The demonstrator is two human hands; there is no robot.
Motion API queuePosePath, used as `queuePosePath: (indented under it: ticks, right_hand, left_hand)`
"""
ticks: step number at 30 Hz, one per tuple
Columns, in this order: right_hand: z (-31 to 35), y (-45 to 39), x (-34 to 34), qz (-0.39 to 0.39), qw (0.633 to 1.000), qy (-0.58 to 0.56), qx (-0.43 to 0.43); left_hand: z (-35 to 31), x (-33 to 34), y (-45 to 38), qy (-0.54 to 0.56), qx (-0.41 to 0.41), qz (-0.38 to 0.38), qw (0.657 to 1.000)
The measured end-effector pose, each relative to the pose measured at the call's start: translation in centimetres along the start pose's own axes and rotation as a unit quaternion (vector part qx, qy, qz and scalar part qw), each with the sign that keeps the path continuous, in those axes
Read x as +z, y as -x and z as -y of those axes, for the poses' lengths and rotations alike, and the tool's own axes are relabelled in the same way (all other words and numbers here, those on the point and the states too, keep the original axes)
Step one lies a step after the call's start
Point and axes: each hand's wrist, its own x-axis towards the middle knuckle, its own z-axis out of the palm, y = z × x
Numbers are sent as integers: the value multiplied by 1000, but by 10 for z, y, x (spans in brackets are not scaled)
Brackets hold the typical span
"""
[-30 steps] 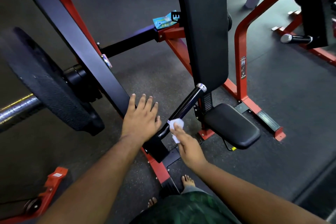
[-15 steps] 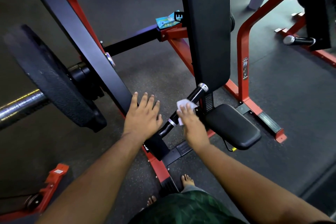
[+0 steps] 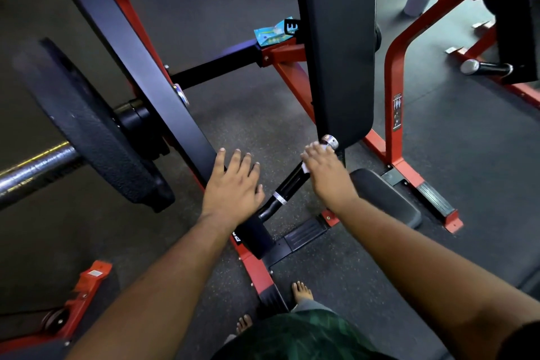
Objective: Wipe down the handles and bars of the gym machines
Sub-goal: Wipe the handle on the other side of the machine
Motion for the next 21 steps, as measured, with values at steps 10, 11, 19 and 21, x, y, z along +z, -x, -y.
queuePosePath:
  ticks: [10, 11, 19, 21]
  right_hand:
    - [37, 16, -19, 0, 985, -163, -51]
    - [21, -1, -26, -34, 988, -148, -2]
    - [21, -18, -8, 81, 992, 91, -36]
    - [45, 4, 11, 78, 993, 57, -61]
  left_hand:
    - [0, 0, -1, 0, -2, 6, 1000]
    - [1, -1, -1, 0, -2, 6, 1000]
    - [0, -2, -1, 3, -2, 11, 1000]
    - [0, -2, -1, 5, -2, 10, 1000]
